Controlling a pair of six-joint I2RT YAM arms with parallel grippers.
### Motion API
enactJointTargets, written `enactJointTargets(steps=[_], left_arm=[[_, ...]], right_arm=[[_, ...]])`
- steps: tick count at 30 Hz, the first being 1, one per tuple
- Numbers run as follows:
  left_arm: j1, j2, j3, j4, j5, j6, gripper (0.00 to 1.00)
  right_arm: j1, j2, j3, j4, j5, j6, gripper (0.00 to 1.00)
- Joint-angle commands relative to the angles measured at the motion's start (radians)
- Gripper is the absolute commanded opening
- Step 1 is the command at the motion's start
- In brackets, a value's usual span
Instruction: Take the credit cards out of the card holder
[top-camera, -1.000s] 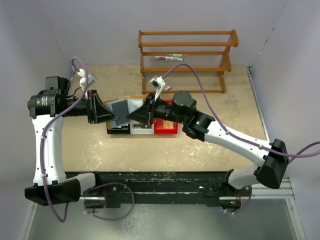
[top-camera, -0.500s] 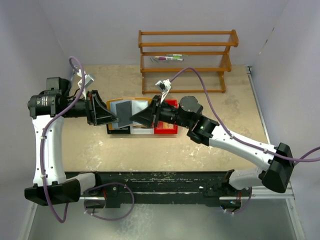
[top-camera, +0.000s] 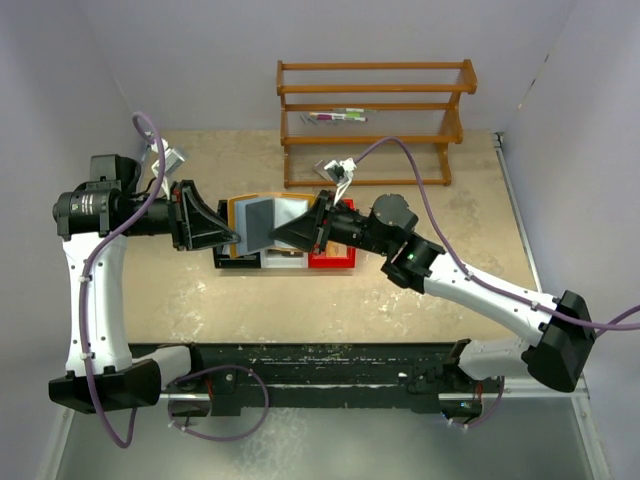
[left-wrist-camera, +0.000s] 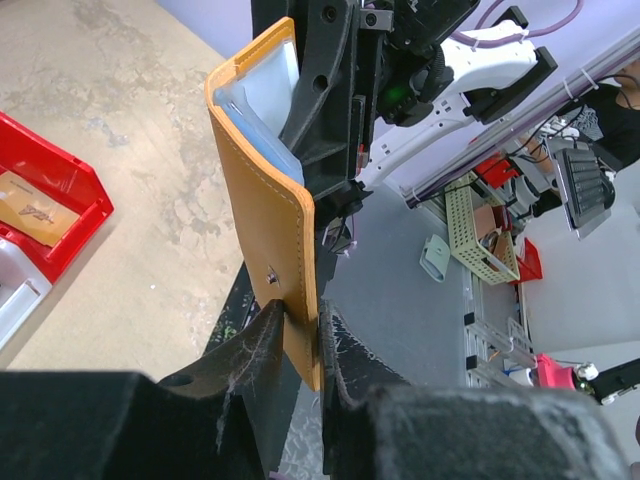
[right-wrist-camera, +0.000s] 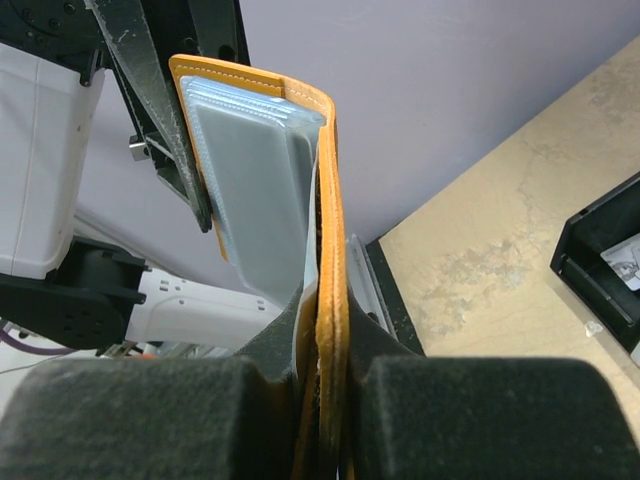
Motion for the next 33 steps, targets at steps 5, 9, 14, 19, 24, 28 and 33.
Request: enactJointTargets(steps=[5,9,14,19,24,28,33], left_arm=[[-0.006,-0.036,-0.026,0.154,0.028,-0.148,0.26],[-0.006,-0.065,-0.057,0.262,0.018,-0.243,0.3],[-0.006,-0.074,-0.072,0.28,0.031,-0.26,0.34],[-0.006,-0.072,-0.074,0.275,0.032,-0.25,0.21],[-0.006,-0.075,-0.072,0.261,0.085,-0.237,0.13],[-0.006,-0.083,-0.071,0.258,0.145,-0.234,0.12],[-0.006,-0.092,-0.075,0.27,0.133,-0.244,0.06]], right_arm=[[-0.012,-0.008,0.009,0.095,-0.043,0.005,0.0],[-0.012,-0.004,0.01,0.108,-0.057,0.006,0.0],[-0.012,-0.001,0.004,0.127,-0.078,0.018,0.0],[-0.012,0.005,-0.008,0.18,-0.12,0.045,0.0],[-0.012,0.008,-0.021,0.241,-0.156,0.072,0.0],[-0.018,0.008,-0.026,0.257,-0.158,0.086,0.0],[-0.023,0.016,-0.056,0.296,-0.179,0.112,0.0]])
